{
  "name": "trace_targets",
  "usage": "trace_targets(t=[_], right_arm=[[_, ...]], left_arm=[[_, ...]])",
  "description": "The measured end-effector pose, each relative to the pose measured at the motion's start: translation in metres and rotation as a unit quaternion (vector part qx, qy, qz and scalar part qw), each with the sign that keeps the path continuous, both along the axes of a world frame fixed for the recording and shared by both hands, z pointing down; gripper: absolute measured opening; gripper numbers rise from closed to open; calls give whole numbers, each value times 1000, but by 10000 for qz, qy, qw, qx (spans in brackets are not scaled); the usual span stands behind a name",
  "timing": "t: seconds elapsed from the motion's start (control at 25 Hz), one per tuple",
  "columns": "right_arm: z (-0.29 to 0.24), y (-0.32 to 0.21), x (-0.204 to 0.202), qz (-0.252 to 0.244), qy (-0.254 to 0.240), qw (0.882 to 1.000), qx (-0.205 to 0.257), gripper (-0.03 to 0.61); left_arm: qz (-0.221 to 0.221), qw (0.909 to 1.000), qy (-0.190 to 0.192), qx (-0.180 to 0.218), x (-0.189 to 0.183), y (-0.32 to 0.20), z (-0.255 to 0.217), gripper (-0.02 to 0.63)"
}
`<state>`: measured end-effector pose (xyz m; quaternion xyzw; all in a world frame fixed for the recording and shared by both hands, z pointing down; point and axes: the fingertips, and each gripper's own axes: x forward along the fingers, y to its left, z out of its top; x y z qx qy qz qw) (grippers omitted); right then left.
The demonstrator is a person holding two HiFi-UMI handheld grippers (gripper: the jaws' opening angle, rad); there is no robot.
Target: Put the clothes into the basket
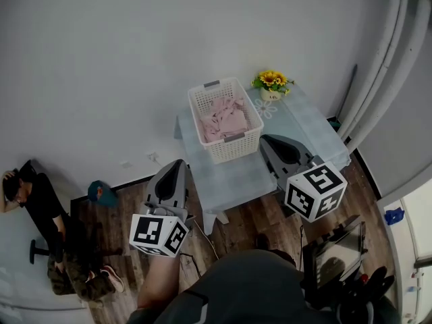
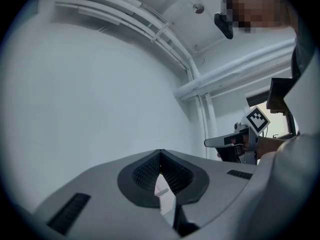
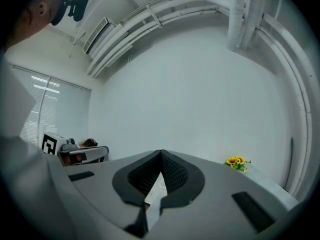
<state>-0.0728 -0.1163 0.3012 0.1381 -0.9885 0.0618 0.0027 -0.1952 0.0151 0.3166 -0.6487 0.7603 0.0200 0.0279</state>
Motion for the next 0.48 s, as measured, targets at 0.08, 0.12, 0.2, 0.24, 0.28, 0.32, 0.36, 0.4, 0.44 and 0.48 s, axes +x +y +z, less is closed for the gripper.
trace_targets(t=[0.08, 0.12, 0.2, 0.24, 0.28, 0.32, 0.36, 0.4, 0.44, 0.48], right_arm=[[0, -1, 0, 6, -5, 10000, -7, 12], [-1, -1, -1, 7, -3, 10000, -10, 13], [-1, -1, -1, 7, 0, 10000, -17, 12], [-2, 0, -1, 10, 1, 10000, -9, 12], [-2, 0, -2, 15, 3, 10000, 7, 12], [-3, 0, -2, 21, 6, 10000, 25, 12], [-3, 0, -3, 29, 9, 10000, 36, 12], [-2, -1, -3, 40, 12, 10000, 36, 12], [-2, -1, -3, 47, 16, 10000, 25, 13], [-1, -2, -4, 48, 20, 10000, 9, 12]], left_arm=[[8, 10000, -14, -4, 0, 0, -1, 3], [19, 10000, -16, -4, 0, 0, -1, 3], [33, 10000, -3, 4, 1, 0, -1, 3], [31, 10000, 1, 8, 1, 1, -1, 3], [26, 10000, -1, 8, 1, 1, -2, 3], [19, 10000, -6, 6, 1, 1, -3, 3], [16, 10000, -7, 9, 0, 1, -3, 3], [15, 10000, 1, 18, 0, 1, -2, 3], [15, 10000, 11, 28, -1, 1, -2, 3], [12, 10000, 17, 36, -1, 1, -2, 3]])
